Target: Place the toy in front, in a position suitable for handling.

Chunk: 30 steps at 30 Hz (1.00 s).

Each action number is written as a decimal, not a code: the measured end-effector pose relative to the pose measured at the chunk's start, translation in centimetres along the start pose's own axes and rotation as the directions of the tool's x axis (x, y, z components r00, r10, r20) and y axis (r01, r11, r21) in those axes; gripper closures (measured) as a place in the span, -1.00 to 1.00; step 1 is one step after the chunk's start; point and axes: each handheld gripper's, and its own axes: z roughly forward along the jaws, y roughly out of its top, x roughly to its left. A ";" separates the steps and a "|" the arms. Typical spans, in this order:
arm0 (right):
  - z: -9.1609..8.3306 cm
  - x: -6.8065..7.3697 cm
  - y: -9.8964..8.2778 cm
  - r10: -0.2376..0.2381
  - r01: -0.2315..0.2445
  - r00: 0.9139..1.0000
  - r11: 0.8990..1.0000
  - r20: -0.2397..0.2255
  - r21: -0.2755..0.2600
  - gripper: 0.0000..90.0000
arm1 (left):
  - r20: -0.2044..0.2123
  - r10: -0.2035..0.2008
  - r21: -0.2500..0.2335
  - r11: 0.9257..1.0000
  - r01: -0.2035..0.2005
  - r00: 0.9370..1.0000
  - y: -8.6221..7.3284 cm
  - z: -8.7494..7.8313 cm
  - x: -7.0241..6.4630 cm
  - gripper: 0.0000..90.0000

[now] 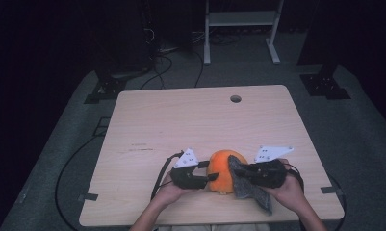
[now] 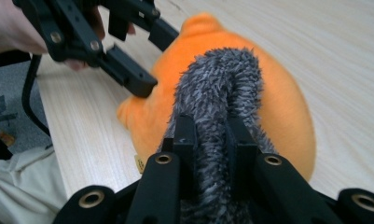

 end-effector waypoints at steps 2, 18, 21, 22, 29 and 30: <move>-0.5 0.2 0.6 -0.007 0.007 1.000 1.000 0.000 -0.015 0.71 | -0.010 0.054 0.000 0.999 -0.054 0.998 0.2 0.1 -0.7 0.04; 0.1 -0.2 4.3 -0.063 0.069 0.995 0.994 -0.071 0.083 0.72 | -0.041 0.243 0.031 0.970 -0.241 0.969 0.3 0.1 -2.8 0.04; 0.8 0.5 5.4 -0.095 0.102 0.992 0.991 -0.079 0.092 0.72 | -0.058 0.279 0.055 0.960 -0.276 0.958 0.4 0.1 -3.1 0.04; 1.1 0.5 5.6 -0.100 0.108 0.992 0.989 -0.081 0.102 0.72 | -0.059 0.276 0.059 0.960 -0.273 0.959 0.3 0.1 -3.0 0.04; 1.0 -2.5 3.5 -0.004 0.009 0.999 0.995 -0.048 0.100 0.72 | -0.034 0.224 0.041 0.974 -0.222 0.974 -0.2 0.1 -2.0 0.05; 0.8 -2.8 2.9 0.016 -0.011 0.999 0.996 -0.046 0.094 0.72 | -0.029 0.220 0.043 0.975 -0.219 0.975 -0.2 0.0 -1.9 0.05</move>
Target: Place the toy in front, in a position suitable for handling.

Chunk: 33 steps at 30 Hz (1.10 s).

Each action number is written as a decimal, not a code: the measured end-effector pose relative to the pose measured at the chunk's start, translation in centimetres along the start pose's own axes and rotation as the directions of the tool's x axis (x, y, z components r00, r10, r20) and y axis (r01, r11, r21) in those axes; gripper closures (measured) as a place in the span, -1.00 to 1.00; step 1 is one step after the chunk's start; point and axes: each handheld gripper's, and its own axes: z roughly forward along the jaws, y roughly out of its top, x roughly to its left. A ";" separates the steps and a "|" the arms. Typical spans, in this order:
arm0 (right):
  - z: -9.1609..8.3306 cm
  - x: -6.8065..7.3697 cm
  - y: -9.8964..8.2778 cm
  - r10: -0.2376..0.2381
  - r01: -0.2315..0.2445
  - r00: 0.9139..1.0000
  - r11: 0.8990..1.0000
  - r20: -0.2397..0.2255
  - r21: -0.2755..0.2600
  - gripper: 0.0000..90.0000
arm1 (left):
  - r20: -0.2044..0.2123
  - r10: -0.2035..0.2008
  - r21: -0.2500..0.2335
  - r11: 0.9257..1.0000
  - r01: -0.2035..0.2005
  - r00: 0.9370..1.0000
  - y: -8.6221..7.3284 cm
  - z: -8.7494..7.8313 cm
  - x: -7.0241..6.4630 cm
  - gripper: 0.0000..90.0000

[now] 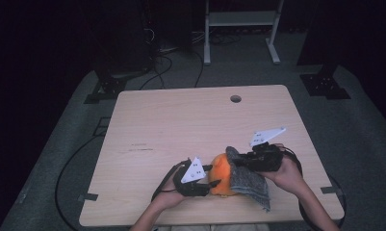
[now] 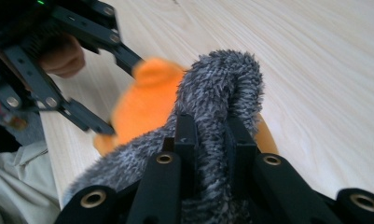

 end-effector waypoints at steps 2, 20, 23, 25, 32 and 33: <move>-0.2 -0.6 -0.9 0.029 -0.029 1.000 1.000 0.005 -0.007 0.72 | 0.007 -0.006 0.001 1.000 0.006 1.000 0.0 0.0 0.1 0.04; -2.6 1.1 -3.8 0.054 -0.054 0.999 0.995 0.003 -0.081 0.73 | 0.006 -0.099 0.022 0.995 0.099 0.995 -0.9 -0.1 1.4 0.01; -1.6 2.3 -1.8 -0.003 0.001 1.000 0.995 -0.021 -0.095 0.73 | 0.002 -0.096 0.028 0.995 0.096 0.995 -0.9 -0.1 1.3 0.01; -0.7 2.3 -1.3 -0.021 0.020 1.000 0.997 -0.008 -0.075 0.73 | 0.003 -0.107 0.030 0.994 0.107 0.994 -1.1 -0.2 1.4 0.01; 0.1 -0.6 -3.3 0.087 -0.087 0.996 0.994 -0.013 -0.070 0.74 | 0.010 -0.118 0.031 0.993 0.117 0.993 -1.4 -0.2 1.8 0.01; -0.1 -1.0 -3.8 0.103 -0.103 0.995 0.993 0.000 -0.064 0.74 | 0.010 -0.118 0.032 0.992 0.118 0.993 -1.4 -0.2 1.8 0.01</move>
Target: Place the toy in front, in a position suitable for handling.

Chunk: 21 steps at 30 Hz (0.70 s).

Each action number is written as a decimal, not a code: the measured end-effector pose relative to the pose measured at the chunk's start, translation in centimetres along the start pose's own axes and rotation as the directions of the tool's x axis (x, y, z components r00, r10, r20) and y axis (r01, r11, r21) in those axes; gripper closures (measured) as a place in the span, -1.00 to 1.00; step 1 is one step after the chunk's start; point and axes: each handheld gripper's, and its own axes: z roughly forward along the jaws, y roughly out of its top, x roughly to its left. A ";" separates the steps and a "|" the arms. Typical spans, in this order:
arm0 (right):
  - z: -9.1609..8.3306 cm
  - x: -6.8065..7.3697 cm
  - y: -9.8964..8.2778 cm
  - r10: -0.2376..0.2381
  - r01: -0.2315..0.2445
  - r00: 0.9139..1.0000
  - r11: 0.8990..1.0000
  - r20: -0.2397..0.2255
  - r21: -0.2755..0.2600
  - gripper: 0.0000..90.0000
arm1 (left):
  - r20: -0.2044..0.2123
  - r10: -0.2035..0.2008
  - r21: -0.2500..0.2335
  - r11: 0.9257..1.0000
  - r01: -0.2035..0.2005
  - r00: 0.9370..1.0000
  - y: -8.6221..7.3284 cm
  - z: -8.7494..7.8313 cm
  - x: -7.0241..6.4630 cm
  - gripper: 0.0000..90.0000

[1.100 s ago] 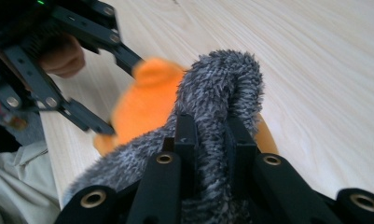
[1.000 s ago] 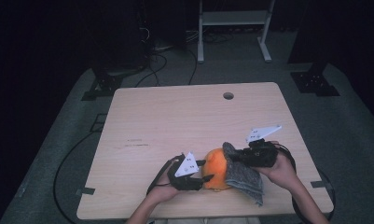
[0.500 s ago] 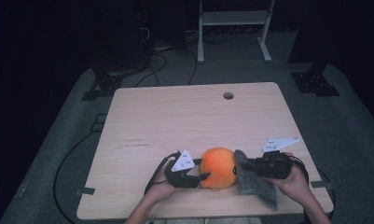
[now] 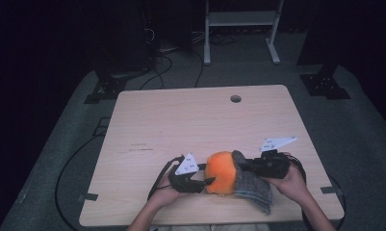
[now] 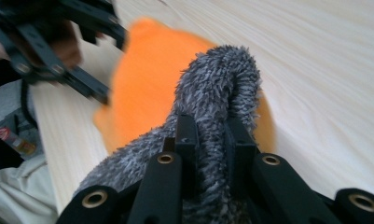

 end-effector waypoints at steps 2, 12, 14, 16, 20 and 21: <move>-0.4 -0.6 -0.8 0.021 -0.022 0.999 1.000 0.030 0.022 0.74 | 0.001 -0.006 -0.003 1.000 0.006 1.000 0.0 0.0 0.1 0.01; -2.2 1.3 -2.0 -0.002 0.001 1.000 1.000 0.018 0.006 0.73 | -0.025 -0.046 0.008 0.999 0.047 0.999 -0.3 0.1 0.6 -0.02; -1.9 2.5 -1.0 -0.046 0.046 0.999 0.999 0.007 -0.003 0.73 | -0.037 -0.049 0.014 0.999 0.050 0.998 -0.2 0.2 0.6 -0.05; -1.1 2.6 -0.4 -0.077 0.076 0.997 0.997 0.031 0.023 0.73 | -0.050 -0.044 0.017 0.999 0.045 0.998 0.1 0.0 0.5 -0.17; -0.1 1.2 -0.1 -0.048 0.046 0.997 0.999 0.058 0.028 0.73 | -0.050 -0.021 -0.048 0.999 0.019 0.999 0.5 -1.1 0.9 -0.37; -0.1 0.8 0.0 -0.043 0.041 0.997 0.999 0.064 0.026 0.73 | -0.035 0.001 -0.058 0.998 -0.003 0.999 0.5 -1.2 1.0 -0.38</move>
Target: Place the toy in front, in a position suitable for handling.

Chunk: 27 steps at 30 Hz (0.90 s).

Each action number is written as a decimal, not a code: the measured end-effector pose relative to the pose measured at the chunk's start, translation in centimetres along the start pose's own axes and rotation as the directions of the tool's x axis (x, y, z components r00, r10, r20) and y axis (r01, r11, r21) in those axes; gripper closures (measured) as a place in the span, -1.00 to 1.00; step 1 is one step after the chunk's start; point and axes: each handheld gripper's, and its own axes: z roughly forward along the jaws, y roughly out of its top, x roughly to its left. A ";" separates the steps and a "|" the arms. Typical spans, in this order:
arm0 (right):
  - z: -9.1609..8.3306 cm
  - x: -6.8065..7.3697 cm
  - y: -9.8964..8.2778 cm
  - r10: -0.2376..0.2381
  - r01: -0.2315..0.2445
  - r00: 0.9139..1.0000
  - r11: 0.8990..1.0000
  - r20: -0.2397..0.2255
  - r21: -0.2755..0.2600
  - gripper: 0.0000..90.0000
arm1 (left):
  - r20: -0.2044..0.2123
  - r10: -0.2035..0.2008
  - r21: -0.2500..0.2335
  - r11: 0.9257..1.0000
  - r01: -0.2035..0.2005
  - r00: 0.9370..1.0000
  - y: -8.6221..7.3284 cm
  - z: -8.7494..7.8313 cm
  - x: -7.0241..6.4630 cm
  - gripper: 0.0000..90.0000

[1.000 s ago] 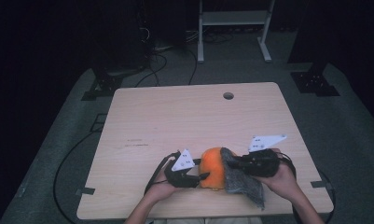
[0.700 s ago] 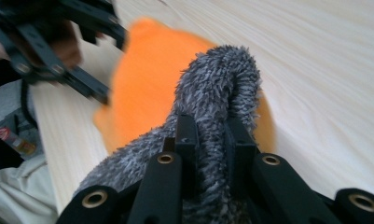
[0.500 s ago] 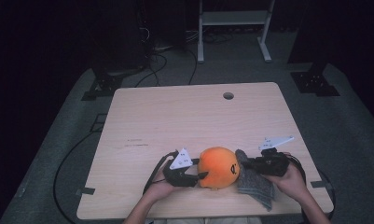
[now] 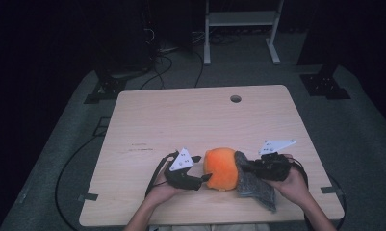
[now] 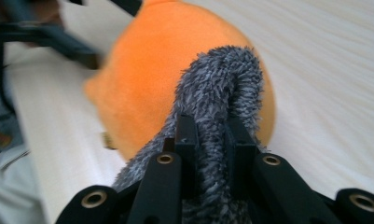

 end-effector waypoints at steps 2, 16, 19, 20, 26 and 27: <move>0.0 -0.9 0.0 0.026 -0.026 1.000 1.000 0.012 -0.003 0.73 | 0.022 0.025 -0.011 1.000 -0.024 0.999 -0.1 0.2 -0.1 -0.41; 0.3 3.8 4.9 -0.184 0.184 0.983 0.982 -0.002 0.029 0.75 | 0.020 0.085 -0.045 0.995 -0.084 0.996 1.0 1.5 -1.4 -0.10; 1.7 3.4 4.5 -0.157 0.159 0.986 0.986 -0.051 0.051 0.75 | 0.019 0.076 -0.099 0.992 -0.074 0.997 1.1 1.2 -1.3 -0.21; 1.9 3.4 4.4 -0.152 0.154 0.987 0.987 -0.059 0.047 0.75 | 0.023 0.081 -0.108 0.991 -0.078 0.996 1.2 1.3 -1.3 -0.22; 1.9 3.6 4.0 -0.157 0.158 0.987 0.987 -0.041 0.037 0.75 | 0.001 0.118 -0.027 0.993 -0.118 0.993 1.2 2.3 -1.5 -0.16; 1.7 3.6 3.8 -0.158 0.159 0.987 0.987 -0.032 0.035 0.75 | -0.002 0.114 -0.022 0.993 -0.114 0.994 1.1 2.3 -1.5 -0.15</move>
